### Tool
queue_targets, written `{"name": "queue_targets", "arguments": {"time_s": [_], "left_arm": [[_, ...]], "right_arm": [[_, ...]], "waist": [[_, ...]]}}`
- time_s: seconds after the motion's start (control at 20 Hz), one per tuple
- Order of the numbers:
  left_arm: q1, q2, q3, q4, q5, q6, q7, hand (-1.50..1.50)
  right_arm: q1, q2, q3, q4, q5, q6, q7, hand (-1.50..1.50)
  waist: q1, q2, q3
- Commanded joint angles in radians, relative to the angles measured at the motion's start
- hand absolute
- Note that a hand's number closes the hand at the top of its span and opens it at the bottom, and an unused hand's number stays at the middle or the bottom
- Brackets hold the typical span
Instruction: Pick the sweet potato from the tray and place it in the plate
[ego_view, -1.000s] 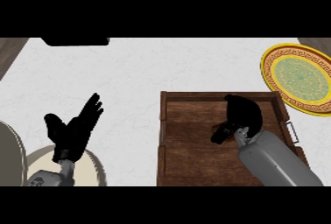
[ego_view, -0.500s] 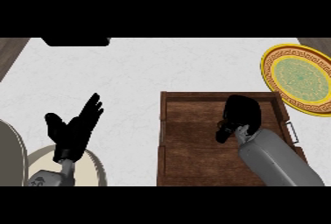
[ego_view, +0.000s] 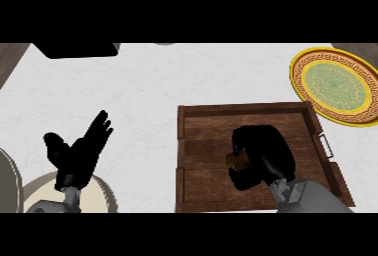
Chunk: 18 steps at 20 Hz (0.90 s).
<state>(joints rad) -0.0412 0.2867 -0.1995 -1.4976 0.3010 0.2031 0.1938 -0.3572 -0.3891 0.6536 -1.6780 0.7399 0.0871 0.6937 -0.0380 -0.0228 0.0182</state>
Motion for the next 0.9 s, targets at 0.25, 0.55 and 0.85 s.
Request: {"name": "queue_targets", "arguments": {"time_s": [0.25, 0.55, 0.85], "left_arm": [[0.12, -0.015, -0.018, 0.001, -0.006, 0.004, -0.003, 0.0], [0.086, 0.015, 0.022, -0.013, 0.02, -0.026, 0.034, 0.0], [0.048, -0.047, -0.014, 0.061, -0.032, 0.0, -0.001, 0.0]], "right_arm": [[0.311, -0.177, -0.133, -0.394, -0.095, -0.342, -0.382, 1.5], [0.504, -0.225, -0.401, -0.467, -0.362, -0.442, -0.502, 1.5], [0.519, -0.19, -0.624, -0.258, -0.675, -0.416, -0.734, 1.5]], "waist": [[-0.022, 0.013, -0.013], [-0.007, 0.019, -0.014], [0.014, 0.027, -0.014]]}}
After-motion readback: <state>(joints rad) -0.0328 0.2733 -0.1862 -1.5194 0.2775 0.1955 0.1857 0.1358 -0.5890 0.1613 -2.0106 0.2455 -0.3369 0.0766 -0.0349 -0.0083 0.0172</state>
